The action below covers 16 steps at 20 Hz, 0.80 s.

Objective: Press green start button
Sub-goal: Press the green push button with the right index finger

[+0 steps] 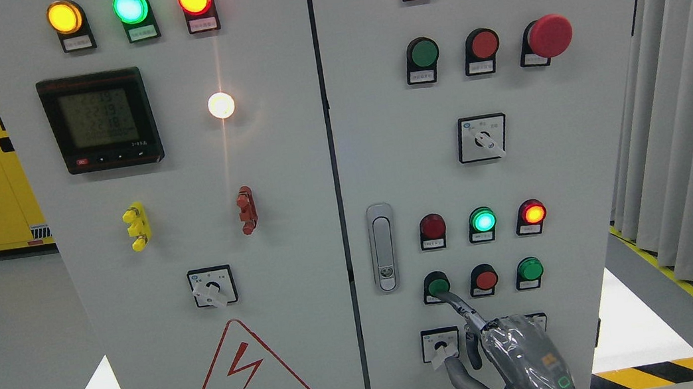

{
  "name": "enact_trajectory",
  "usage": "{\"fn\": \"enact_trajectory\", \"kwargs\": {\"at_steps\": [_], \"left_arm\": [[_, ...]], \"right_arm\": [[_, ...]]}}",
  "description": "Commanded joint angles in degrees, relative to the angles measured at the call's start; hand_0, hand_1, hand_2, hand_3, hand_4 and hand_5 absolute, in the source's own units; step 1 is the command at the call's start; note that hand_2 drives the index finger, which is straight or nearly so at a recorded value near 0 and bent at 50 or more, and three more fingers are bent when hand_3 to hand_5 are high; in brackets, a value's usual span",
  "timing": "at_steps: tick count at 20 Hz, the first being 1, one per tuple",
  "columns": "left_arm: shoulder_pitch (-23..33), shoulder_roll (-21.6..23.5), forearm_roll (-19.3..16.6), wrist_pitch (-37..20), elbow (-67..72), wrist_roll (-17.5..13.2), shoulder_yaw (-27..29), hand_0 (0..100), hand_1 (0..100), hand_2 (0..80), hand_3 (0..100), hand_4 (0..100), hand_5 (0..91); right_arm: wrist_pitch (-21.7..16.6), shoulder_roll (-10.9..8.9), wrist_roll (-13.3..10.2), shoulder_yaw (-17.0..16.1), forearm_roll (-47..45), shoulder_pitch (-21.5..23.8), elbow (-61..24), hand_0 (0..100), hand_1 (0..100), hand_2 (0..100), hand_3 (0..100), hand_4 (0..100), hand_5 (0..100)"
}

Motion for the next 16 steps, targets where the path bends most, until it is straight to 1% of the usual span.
{"fn": "enact_trajectory", "kwargs": {"at_steps": [1,11,16], "left_arm": [[-0.02,0.00,0.00,0.02,0.03,0.02,0.00,12,56,0.0,0,0,0.0],[-0.02,0.00,0.00,0.02,-0.06,0.02,0.00,12,56,0.0,0,0,0.0],[-0.02,0.00,0.00,0.02,-0.06,0.02,0.00,12,56,0.0,0,0,0.0]], "right_arm": [[0.11,0.05,0.08,0.06,-0.24,-0.91,2.47,67,79,0,89,100,97],[0.02,0.05,0.08,-0.20,-0.60,-1.17,2.56,69,79,0,89,100,97],[-0.24,0.05,-0.44,-0.29,-0.77,-0.91,1.16,70,80,0,88,100,97]]}}
